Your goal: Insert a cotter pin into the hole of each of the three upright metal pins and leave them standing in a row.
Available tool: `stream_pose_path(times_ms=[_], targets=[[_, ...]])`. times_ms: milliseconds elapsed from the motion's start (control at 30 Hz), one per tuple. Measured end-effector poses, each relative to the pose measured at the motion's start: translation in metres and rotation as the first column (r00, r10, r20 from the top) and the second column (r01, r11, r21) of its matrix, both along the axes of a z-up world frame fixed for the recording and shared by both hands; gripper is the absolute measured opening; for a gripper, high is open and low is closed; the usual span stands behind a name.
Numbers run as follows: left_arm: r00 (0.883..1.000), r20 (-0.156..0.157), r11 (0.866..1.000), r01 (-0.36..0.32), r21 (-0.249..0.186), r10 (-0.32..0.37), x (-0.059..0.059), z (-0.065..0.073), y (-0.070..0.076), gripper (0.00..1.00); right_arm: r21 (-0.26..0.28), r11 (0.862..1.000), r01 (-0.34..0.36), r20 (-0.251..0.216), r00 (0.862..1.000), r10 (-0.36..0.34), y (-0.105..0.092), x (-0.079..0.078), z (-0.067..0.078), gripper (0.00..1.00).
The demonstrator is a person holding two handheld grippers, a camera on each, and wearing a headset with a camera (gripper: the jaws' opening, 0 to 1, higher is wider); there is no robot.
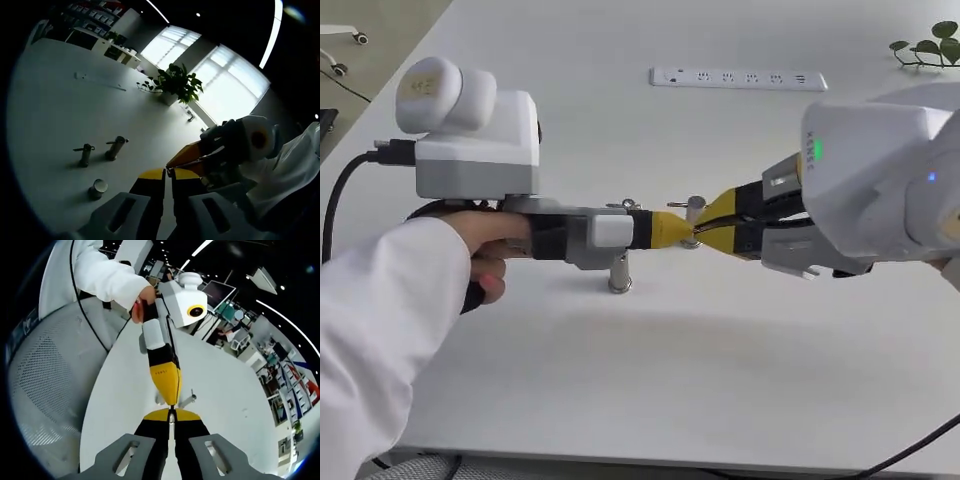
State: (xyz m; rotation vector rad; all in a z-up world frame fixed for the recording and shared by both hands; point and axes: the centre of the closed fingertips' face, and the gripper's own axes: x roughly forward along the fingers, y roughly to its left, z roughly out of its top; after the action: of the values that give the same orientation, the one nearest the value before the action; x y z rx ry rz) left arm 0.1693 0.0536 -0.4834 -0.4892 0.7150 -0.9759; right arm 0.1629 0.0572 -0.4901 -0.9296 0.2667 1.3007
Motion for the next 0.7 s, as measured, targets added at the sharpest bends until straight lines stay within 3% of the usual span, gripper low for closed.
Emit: stream_pose_path(times_ms=[167,367,700], targets=[[1.0,0.001,1.0,0.018,0.015,-0.018,-0.0025,-0.0021,-0.0018,0.02,-0.001,1.0,-0.002,0.002,1.0,0.002,0.0007,-0.0012,0.0006,0.0],[0.999,-0.029,1.0,0.014,0.002,-0.014,-0.0029,-0.0034,-0.002,0.01,-0.008,1.0,-0.004,0.005,1.0,0.005,-0.0005,-0.0022,0.0004,0.0],[0.999,-0.007,0.997,0.044,0.065,-0.043,-0.0063,-0.0083,-0.0039,0.0,-0.016,1.0,-0.014,-0.023,1.0,0.013,-0.0026,-0.0062,-0.0049,0.0]])
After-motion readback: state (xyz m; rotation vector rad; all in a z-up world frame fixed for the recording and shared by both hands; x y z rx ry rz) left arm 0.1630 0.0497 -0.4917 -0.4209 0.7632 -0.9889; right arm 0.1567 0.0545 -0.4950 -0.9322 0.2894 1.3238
